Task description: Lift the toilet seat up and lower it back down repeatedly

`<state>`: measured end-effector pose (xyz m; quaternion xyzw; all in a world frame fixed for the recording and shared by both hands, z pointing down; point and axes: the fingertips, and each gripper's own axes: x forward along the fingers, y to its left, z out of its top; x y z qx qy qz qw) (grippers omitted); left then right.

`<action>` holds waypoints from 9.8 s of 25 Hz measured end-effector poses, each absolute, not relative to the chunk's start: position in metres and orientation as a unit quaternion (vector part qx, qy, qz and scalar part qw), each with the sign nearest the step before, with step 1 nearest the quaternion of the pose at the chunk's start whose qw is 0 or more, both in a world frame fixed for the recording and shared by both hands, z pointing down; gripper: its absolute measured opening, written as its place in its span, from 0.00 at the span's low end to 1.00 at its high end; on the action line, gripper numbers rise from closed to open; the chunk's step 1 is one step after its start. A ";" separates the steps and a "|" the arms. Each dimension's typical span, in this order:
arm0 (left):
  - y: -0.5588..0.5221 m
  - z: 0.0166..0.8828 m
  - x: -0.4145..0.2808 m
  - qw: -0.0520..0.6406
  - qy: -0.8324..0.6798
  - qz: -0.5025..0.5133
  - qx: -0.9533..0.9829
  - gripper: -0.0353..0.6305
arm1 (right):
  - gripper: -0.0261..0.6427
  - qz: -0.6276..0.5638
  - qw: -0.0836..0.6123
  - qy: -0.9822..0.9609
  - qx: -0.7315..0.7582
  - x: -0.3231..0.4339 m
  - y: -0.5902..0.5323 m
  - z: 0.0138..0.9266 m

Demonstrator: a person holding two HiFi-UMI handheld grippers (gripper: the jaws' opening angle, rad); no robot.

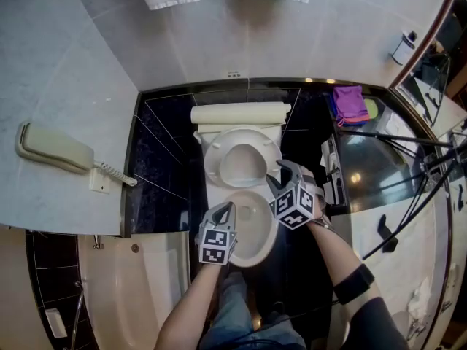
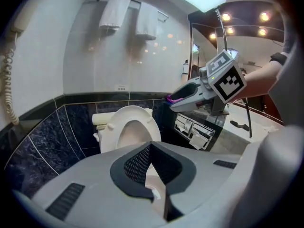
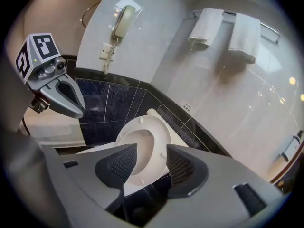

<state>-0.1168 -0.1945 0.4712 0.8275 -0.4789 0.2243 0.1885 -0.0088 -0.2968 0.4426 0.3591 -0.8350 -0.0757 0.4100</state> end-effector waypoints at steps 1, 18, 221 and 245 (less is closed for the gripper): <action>-0.207 0.478 -0.119 0.189 -0.478 0.224 0.828 0.04 | 0.35 -0.091 0.419 -0.831 0.354 -0.014 -0.312 0.447; -0.329 0.552 -0.133 0.200 -0.476 0.222 0.827 0.04 | 0.30 -0.259 0.537 -0.767 0.236 -0.090 -0.460 0.517; -0.040 0.710 -0.139 0.147 -0.528 0.232 0.803 0.04 | 0.35 0.613 0.083 -0.667 0.415 0.070 -0.009 0.910; -0.053 0.747 -0.151 0.185 -0.529 0.240 0.793 0.04 | 0.25 0.672 0.095 -0.588 0.441 0.061 -0.017 0.948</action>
